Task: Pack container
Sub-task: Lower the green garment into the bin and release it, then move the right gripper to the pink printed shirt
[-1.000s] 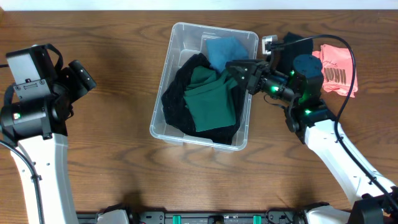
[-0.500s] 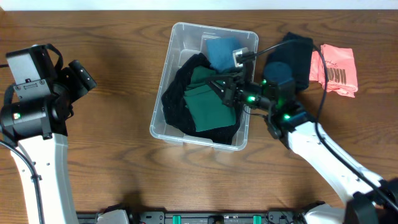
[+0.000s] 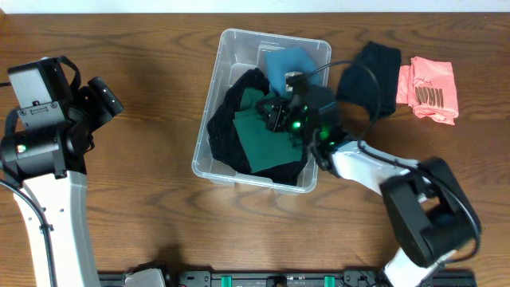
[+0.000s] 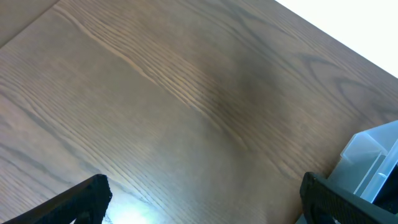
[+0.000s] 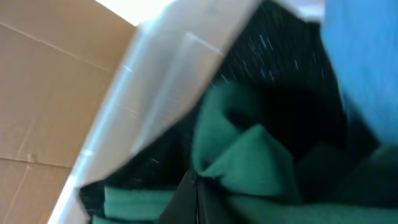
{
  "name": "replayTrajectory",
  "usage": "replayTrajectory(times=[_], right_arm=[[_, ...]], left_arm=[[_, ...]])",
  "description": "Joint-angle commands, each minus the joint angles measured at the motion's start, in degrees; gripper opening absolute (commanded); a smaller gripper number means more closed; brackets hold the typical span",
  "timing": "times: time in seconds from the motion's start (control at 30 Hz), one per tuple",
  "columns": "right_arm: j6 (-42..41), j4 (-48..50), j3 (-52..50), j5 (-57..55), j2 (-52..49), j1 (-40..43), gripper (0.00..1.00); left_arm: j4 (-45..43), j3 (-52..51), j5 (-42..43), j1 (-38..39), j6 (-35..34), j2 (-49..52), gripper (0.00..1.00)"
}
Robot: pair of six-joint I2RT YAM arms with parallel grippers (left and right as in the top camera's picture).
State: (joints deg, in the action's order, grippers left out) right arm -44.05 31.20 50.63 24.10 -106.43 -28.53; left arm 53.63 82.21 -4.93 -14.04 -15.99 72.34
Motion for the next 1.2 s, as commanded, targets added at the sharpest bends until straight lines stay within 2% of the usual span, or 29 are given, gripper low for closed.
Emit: replayTrajectory(times=[0.0,0.13,0.27,0.3,0.33,0.37,0.43,0.47,0.6,0.73,0.9,1.07,1.17], right_arm=[[-3.1,-0.3,0.4,-0.7,-2.5,-1.9,0.01],[-3.0,3.4,1.1,2.1,-1.2,-1.4,0.01],[-3.1,6.8,4.1,10.2,3.3,2.0,0.03],[-3.0,6.8,4.7,11.2,4.4,2.9,0.12],[-2.4,6.8,5.3,12.3,6.1,4.3,0.32],[-1.0,6.7,5.9,13.0,8.0,6.0,0.58],[1.8,6.6,6.2,13.8,11.1,9.7,0.89],[2.1,6.3,6.2,13.9,12.4,11.6,0.98],[2.1,0.9,6.2,14.4,16.4,21.4,0.99],[2.8,-8.6,6.2,15.2,16.8,32.3,0.99],[13.0,-20.2,6.1,13.0,16.0,44.9,0.99],[22.8,-27.5,6.2,9.4,14.4,52.9,0.99],[25.7,-29.3,6.2,7.4,12.6,57.0,0.99]], left_arm=[[0.1,-0.2,-0.7,-0.2,1.2,0.3,0.98],[0.1,-0.2,-0.7,-0.2,1.2,0.3,0.98],[0.1,-0.2,-0.7,-0.2,1.2,0.3,0.98],[0.1,-0.2,-0.7,-0.2,1.2,0.3,0.98],[0.1,-0.2,-0.7,-0.2,1.2,0.3,0.98],[0.1,-0.2,-0.7,-0.2,1.2,0.3,0.98],[0.1,-0.2,-0.7,-0.2,1.2,0.3,0.98],[0.1,-0.2,-0.7,-0.2,1.2,0.3,0.98],[0.1,-0.2,-0.7,-0.2,1.2,0.3,0.98],[0.1,-0.2,-0.7,-0.2,1.2,0.3,0.98],[0.1,-0.2,-0.7,-0.2,1.2,0.3,0.98],[0.1,-0.2,-0.7,-0.2,1.2,0.3,0.98],[0.1,-0.2,-0.7,-0.2,1.2,0.3,0.98]])
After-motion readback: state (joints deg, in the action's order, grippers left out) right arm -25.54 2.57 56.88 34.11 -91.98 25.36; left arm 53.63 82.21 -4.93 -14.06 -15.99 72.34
